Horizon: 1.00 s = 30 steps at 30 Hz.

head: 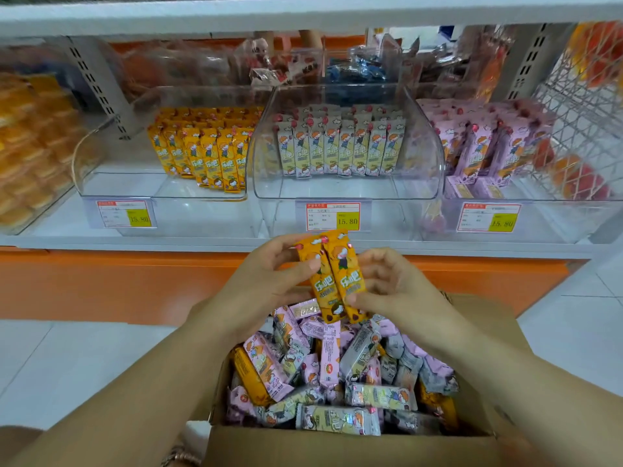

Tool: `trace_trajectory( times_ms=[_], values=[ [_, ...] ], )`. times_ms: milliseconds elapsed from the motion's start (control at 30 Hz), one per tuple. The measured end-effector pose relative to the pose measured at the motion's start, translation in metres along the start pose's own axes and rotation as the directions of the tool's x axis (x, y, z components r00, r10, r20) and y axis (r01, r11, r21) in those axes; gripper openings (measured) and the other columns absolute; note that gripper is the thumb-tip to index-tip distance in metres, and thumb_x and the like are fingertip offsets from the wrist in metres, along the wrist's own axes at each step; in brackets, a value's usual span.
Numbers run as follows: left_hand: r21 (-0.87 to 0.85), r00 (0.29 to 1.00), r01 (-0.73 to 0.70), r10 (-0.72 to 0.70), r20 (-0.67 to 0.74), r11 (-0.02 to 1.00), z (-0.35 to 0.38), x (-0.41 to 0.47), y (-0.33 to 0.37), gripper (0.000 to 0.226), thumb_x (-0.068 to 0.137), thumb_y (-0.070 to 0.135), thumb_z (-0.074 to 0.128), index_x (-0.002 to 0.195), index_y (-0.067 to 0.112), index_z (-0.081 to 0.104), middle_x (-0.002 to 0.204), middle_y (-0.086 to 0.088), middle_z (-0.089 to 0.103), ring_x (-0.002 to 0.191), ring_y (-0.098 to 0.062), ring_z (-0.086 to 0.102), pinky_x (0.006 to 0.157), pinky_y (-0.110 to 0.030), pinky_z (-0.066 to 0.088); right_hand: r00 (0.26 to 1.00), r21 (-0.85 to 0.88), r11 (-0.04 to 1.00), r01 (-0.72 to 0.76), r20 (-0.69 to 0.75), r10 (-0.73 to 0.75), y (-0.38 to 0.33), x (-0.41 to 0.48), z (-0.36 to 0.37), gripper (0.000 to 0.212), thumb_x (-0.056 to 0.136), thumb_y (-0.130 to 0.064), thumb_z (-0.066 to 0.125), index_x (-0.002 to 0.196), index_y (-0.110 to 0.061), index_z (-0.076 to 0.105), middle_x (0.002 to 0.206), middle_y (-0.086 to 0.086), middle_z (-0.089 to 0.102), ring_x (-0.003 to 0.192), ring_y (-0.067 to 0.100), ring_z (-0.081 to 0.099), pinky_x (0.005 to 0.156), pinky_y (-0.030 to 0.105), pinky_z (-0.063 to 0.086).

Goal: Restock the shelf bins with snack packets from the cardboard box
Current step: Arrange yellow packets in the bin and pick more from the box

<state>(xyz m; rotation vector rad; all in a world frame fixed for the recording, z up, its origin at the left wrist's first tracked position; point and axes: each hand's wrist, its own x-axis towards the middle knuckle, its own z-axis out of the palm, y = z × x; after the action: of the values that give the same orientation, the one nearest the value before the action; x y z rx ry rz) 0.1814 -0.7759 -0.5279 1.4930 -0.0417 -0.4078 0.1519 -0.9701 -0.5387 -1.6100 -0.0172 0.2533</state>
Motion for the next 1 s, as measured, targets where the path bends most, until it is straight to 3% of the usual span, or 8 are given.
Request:
trace_trajectory(
  times_ms=[100, 300, 400, 600, 700, 867, 933, 1000],
  values=[
    [0.124, 0.999, -0.02, 0.015, 0.04, 0.992, 0.002, -0.004, 0.003, 0.045, 0.082, 0.014, 0.067, 0.125, 0.019, 0.057, 0.124, -0.001, 0.06, 0.099, -0.022, 0.069, 0.089, -0.046, 0.055, 0.998, -0.173, 0.983, 0.053, 0.036, -0.048, 0.0, 0.001, -0.001, 0.053, 0.078, 0.002, 0.071, 0.114, -0.03, 0.05, 0.095, 0.005, 0.068, 0.08, 0.011, 0.065, 0.08, 0.027, 0.053],
    [0.309, 0.993, -0.098, 0.072, 0.092, 0.946, 0.001, -0.008, 0.006, 0.032, 0.083, 0.01, 0.068, 0.107, 0.028, 0.058, 0.118, 0.002, 0.06, 0.094, -0.013, 0.068, 0.082, -0.036, 0.058, 0.989, -0.309, 0.94, 0.146, 0.031, -0.144, -0.006, 0.005, -0.005, 0.023, 0.082, -0.025, 0.07, 0.1, -0.033, 0.059, 0.09, -0.008, 0.06, 0.072, 0.01, 0.057, 0.073, 0.03, 0.055],
    [0.331, 0.989, -0.132, 0.101, 0.11, 0.934, -0.005, -0.012, 0.003, 0.027, 0.081, 0.01, 0.07, 0.1, 0.024, 0.057, 0.107, 0.0, 0.064, 0.084, -0.01, 0.069, 0.075, -0.027, 0.057, 0.982, -0.383, 0.906, 0.181, 0.118, -0.147, -0.002, 0.005, 0.001, 0.041, 0.079, -0.035, 0.072, 0.115, -0.033, 0.055, 0.098, -0.001, 0.062, 0.073, 0.015, 0.061, 0.075, 0.044, 0.056],
    [0.362, 0.973, -0.18, 0.113, 0.199, 0.915, -0.02, -0.024, -0.015, 0.032, 0.07, 0.032, 0.073, 0.098, 0.038, 0.058, 0.092, 0.007, 0.057, 0.094, -0.027, 0.064, 0.078, -0.047, 0.053, 0.957, -0.507, 0.824, 0.251, 0.259, -0.132, 0.009, 0.005, 0.02, 0.026, 0.078, -0.028, 0.076, 0.098, -0.021, 0.062, 0.078, -0.002, 0.065, 0.063, 0.005, 0.058, 0.059, 0.021, 0.046],
    [0.399, 0.995, -0.056, 0.017, 0.101, 0.915, -0.041, -0.018, -0.031, 0.036, 0.076, 0.04, 0.069, 0.108, 0.033, 0.054, 0.087, 0.015, 0.063, 0.089, -0.015, 0.066, 0.08, -0.043, 0.058, 0.968, -0.504, 0.84, 0.2, 0.234, -0.09, 0.016, 0.008, 0.019, 0.02, 0.078, -0.022, 0.075, 0.092, -0.023, 0.061, 0.068, -0.005, 0.061, 0.056, 0.003, 0.053, 0.055, 0.016, 0.041],
    [0.958, 0.979, 0.129, -0.186, -0.082, 0.258, -0.085, -0.007, -0.086, 0.018, 0.091, 0.038, 0.059, 0.106, 0.028, 0.061, 0.1, 0.011, 0.063, 0.086, -0.008, 0.059, 0.084, -0.032, 0.051, 0.986, -0.571, 0.807, 0.151, 0.142, -0.084, 0.021, 0.012, 0.007, 0.022, 0.079, -0.023, 0.075, 0.091, -0.029, 0.058, 0.072, -0.01, 0.063, 0.061, -0.003, 0.059, 0.06, 0.013, 0.043],
    [0.941, 0.907, 0.235, -0.403, -0.123, 0.243, -0.08, -0.012, -0.106, 0.016, 0.095, 0.029, 0.054, 0.106, 0.018, 0.052, 0.093, 0.002, 0.056, 0.077, -0.01, 0.053, 0.07, -0.025, 0.047, 0.988, -0.594, 0.793, 0.135, 0.138, -0.064, 0.023, 0.013, 0.005, 0.023, 0.079, -0.025, 0.075, 0.092, -0.029, 0.058, 0.076, -0.008, 0.067, 0.063, -0.001, 0.062, 0.063, 0.021, 0.049],
    [0.929, 0.901, 0.294, -0.391, -0.191, 0.226, -0.069, -0.017, -0.114, 0.013, 0.097, 0.021, 0.049, 0.105, 0.012, 0.045, 0.077, 0.001, 0.045, 0.063, -0.007, 0.041, 0.053, -0.02, 0.034, 0.988, -0.617, 0.776, 0.131, 0.15, -0.048, 0.025, 0.011, 0.005, 0.023, 0.078, -0.027, 0.075, 0.094, -0.03, 0.058, 0.078, -0.007, 0.068, 0.065, 0.003, 0.063, 0.065, 0.03, 0.053]
  ],
)
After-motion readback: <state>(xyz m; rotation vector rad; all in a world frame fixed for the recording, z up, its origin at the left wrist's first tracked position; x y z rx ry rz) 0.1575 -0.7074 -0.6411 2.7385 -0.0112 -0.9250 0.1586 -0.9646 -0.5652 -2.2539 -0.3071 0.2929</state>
